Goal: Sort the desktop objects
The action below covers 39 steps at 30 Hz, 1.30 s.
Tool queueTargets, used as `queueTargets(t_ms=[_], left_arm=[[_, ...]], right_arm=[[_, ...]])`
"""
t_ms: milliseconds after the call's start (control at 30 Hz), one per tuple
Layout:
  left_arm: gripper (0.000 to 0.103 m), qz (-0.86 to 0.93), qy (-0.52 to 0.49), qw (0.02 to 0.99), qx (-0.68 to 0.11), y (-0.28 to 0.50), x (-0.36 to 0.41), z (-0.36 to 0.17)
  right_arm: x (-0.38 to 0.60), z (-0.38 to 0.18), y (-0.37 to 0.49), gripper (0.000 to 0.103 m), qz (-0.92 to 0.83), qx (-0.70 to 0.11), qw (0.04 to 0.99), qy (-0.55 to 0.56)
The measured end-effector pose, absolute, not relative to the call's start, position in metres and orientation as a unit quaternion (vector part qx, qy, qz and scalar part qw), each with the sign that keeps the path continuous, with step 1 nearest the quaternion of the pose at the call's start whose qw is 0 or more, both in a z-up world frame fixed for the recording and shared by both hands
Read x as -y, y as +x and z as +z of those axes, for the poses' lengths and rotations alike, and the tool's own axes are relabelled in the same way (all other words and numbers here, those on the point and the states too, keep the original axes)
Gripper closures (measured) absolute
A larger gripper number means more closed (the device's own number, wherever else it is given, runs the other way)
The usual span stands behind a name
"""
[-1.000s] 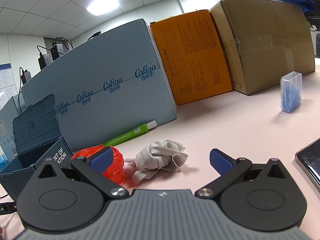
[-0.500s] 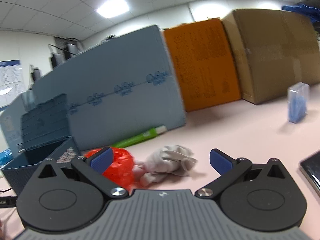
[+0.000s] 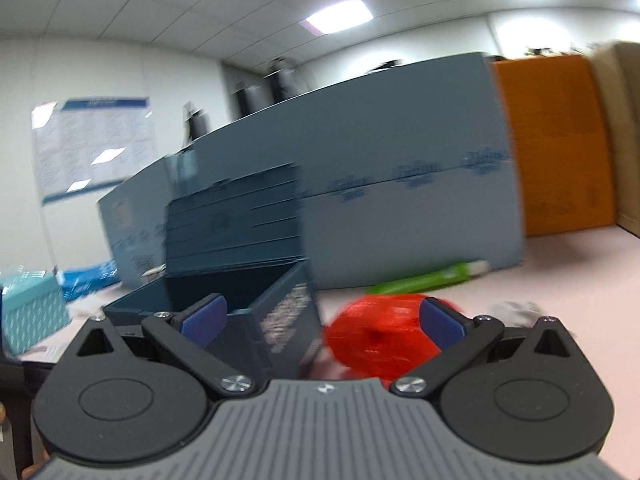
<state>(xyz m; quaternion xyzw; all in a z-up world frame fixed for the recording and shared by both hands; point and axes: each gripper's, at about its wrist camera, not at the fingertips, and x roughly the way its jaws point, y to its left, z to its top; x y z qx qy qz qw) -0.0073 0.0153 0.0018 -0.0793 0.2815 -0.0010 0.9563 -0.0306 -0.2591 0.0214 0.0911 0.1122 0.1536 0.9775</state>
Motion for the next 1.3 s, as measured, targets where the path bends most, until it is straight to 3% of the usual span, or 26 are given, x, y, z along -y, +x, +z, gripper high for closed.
queueTargets(t_ms=[433, 633, 1033, 1300], left_arm=[[0.000, -0.017, -0.083, 0.953, -0.292, -0.003, -0.013, 0.000], [0.000, -0.029, -0.084, 0.951, -0.295, -0.003, -0.012, 0.000], [0.000, -0.040, -0.084, 0.947, -0.307, 0.004, -0.008, 0.000], [0.000, -0.041, -0.088, 0.948, -0.304, 0.001, -0.006, 0.001]], right_arm=[[0.218, 0.033, 0.041, 0.000, 0.126, -0.151, 0.976, 0.088], [0.218, 0.038, 0.036, 0.000, 0.092, -0.079, 0.988, 0.095], [0.209, 0.026, 0.084, 0.000, 0.130, -0.224, 0.963, 0.078], [0.195, 0.025, 0.080, 0.000, 0.166, -0.271, 0.947, 0.054]])
